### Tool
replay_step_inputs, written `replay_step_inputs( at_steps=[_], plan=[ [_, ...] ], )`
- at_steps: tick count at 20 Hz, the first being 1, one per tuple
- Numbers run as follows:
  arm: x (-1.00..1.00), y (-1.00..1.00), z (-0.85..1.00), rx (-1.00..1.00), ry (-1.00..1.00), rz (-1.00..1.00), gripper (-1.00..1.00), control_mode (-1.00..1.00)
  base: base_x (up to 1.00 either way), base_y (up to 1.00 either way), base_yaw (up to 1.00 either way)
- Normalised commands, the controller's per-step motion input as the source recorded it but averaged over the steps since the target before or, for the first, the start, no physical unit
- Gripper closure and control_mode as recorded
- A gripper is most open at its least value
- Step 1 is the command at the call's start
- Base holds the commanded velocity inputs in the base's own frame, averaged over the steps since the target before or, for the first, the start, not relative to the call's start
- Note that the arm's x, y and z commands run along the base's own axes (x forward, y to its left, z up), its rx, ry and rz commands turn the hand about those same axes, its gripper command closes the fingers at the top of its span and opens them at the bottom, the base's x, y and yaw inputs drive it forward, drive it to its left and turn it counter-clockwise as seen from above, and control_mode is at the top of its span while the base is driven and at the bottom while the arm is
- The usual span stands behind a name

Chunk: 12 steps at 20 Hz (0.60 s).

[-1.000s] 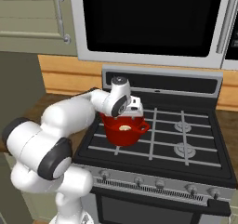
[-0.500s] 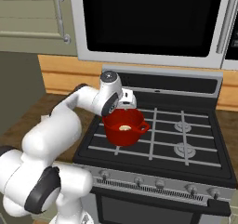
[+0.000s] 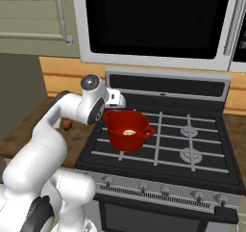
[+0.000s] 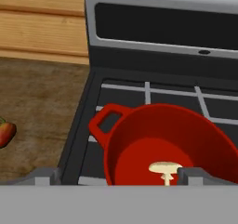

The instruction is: Put the mushroom and bell pepper in the pot. Retrieve the spatula and lightly stir the vegetables in the pot.

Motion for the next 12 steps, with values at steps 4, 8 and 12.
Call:
replay_step_inputs(
  at_steps=[4, 8, 12],
  plan=[
    [0.00, 0.15, -0.03, -0.04, 0.01, 0.00, -1.00, -1.00, 0.00, 0.00, 0.00],
    [-0.04, 0.65, 0.00, 0.00, 0.01, 0.00, -1.00, -1.00, 0.00, 0.00, 0.00],
    [-0.15, 0.82, 0.00, 0.00, 0.04, -0.01, -1.00, -1.00, 0.00, 0.00, 0.00]
  ],
)
